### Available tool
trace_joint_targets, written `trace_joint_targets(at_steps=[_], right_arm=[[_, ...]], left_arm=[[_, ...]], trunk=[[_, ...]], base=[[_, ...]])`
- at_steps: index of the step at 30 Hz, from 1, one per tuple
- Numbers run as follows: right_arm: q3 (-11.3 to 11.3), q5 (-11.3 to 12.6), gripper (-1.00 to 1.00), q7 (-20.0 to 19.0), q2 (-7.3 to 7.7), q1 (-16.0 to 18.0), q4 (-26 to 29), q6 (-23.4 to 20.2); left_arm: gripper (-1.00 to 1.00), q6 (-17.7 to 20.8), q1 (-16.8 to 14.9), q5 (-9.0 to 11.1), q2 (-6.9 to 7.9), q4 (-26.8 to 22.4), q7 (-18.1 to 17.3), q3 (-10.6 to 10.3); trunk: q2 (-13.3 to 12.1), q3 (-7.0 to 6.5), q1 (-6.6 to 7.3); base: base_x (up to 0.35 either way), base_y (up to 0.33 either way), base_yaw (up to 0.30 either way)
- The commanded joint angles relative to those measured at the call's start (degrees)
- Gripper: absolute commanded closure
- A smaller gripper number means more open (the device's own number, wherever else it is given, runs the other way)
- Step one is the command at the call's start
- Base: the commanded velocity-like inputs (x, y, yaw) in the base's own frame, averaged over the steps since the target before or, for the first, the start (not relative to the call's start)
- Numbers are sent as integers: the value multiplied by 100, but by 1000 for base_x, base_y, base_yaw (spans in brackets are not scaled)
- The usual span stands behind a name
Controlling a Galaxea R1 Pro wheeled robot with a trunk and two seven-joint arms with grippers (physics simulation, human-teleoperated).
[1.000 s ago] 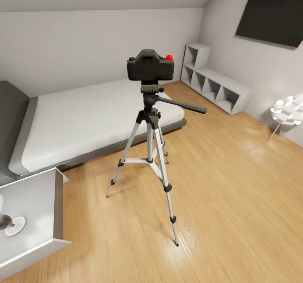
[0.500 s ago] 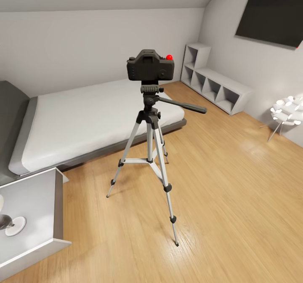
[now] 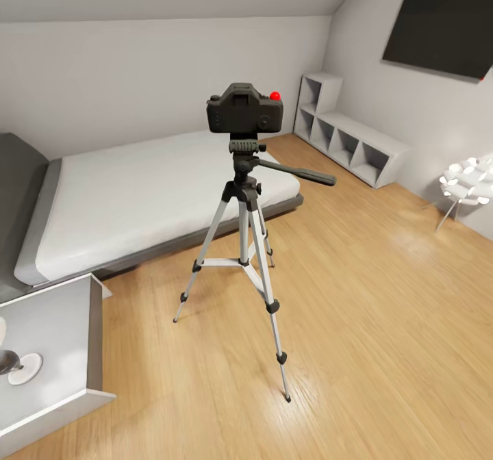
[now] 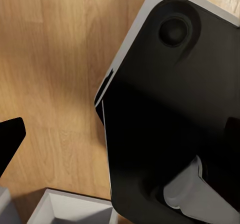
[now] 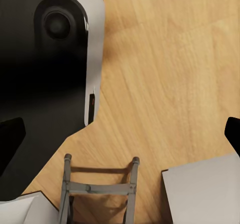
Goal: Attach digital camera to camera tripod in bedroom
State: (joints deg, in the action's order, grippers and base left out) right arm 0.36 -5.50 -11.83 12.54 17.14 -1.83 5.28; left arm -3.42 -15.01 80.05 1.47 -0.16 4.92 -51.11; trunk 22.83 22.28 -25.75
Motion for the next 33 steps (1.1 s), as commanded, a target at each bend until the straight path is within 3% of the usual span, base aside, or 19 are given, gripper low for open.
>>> trace_joint_targets(at_steps=[1,10,20,33], right_arm=[[-1,-57,-100,-4,-5,8,-19,43],[-1,-57,-100,-4,-75,3,-19,48],[-1,-67,-100,-4,-251,-243,-19,76],[-1,-66,-100,-4,-320,-364,-19,205]], left_arm=[[-100,-11,-2,38,2,-2,22,-48],[-100,-39,-1,59,55,6,36,-48],[-100,-97,-2,24,289,-18,36,-87],[-100,-106,-2,27,292,-75,27,-90]], trunk=[[9,0,-3],[9,-77,-3],[9,-167,-3],[9,-287,-3]], base=[[0,0,0],[0,0,0],[0,0,0],[0,0,0]])
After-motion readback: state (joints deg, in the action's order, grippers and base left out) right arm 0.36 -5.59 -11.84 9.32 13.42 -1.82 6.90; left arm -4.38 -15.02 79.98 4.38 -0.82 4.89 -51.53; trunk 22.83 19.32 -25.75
